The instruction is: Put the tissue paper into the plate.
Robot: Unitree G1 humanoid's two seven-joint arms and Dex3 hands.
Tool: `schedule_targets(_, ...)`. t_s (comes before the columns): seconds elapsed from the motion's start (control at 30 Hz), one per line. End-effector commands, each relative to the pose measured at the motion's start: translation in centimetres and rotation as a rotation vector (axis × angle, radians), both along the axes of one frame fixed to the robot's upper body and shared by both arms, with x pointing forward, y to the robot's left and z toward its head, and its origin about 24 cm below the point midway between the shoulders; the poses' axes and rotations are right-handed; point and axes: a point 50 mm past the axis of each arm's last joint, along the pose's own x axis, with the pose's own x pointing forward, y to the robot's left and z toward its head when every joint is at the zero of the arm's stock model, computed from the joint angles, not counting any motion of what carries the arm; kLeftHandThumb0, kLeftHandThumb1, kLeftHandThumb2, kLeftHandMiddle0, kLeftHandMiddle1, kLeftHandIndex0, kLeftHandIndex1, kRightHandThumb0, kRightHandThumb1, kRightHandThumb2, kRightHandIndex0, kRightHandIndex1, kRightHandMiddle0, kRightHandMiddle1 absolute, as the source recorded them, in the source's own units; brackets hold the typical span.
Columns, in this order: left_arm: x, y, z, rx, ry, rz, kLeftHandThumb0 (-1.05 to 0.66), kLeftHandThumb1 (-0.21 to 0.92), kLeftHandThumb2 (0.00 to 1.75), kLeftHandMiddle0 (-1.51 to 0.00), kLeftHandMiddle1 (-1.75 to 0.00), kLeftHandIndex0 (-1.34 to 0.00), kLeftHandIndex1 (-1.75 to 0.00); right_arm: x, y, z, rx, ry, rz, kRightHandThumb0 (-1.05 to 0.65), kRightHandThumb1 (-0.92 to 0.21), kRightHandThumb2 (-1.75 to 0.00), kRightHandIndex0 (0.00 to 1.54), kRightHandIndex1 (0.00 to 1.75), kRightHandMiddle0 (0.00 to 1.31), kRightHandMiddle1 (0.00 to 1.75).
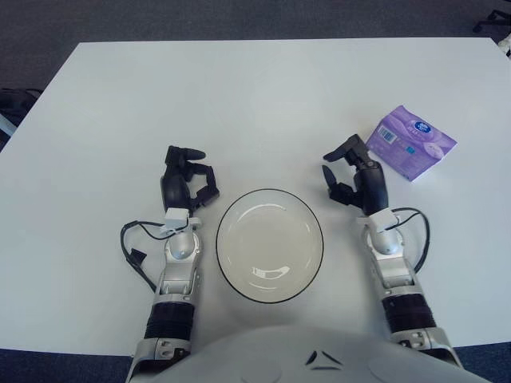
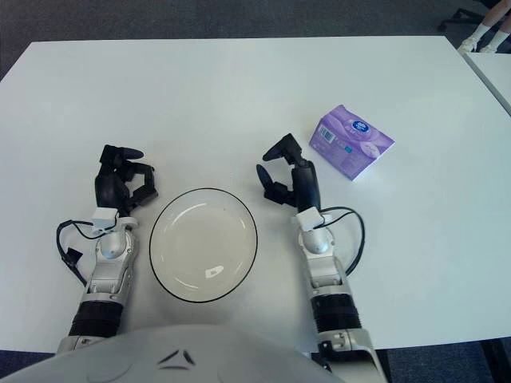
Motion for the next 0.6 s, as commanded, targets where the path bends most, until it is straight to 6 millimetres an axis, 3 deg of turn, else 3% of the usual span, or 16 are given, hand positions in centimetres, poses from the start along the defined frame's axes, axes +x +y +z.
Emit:
schedule_targets(0.0, -2.6, 0.4, -4.4, -0.014, 0.220, 0.019, -0.01, 0.46, 1.08, -0.60, -1.50, -0.34, -1.75, 0.4, -0.3, 1.5, -0.051, -0.096, 0.011, -0.35, -0.91, -0.54, 0.21, 1.18, 0.19, 1.75)
schedule_targets(0.1, -2.6, 0.4, -4.3, -0.019, 0.219, 0.020, -0.01, 0.47, 1.07, -0.59, -1.50, -0.34, -1.75, 0.6, -0.7, 2.7, -0.076, -0.151, 0.017, -0.63, -0.89, -0.79, 0.13, 1.17, 0.07, 1.56)
schedule_targets(0.17, -2.6, 0.3, -4.3, -0.020, 0.219, 0.021, -0.01, 0.47, 1.07, -0.59, -1.49, -0.34, -1.75, 0.6, -0.8, 3.0, -0.082, -0.163, 0.016, -0.71, -0.88, -0.85, 0.09, 1.16, 0.03, 1.51)
schedule_targets(0.33, -2.6, 0.3, -4.3, -0.022, 0.220, 0.027, -0.01, 0.47, 1.07, -0.59, -1.50, -0.34, -1.75, 0.7, -1.9, 3.9, -0.113, -0.177, -0.019, -0.82, -0.88, -0.82, 0.02, 1.11, 0.00, 1.39)
schedule_targets(0.57, -2.6, 0.2, -4.3, -0.024, 0.215, 0.023, -0.01, 0.46, 1.07, -0.59, -1.49, -0.35, -1.75, 1.2, -3.0, 5.3, -0.119, -0.227, -0.073, -0.88, -0.80, -0.74, 0.00, 0.84, 0.00, 1.17)
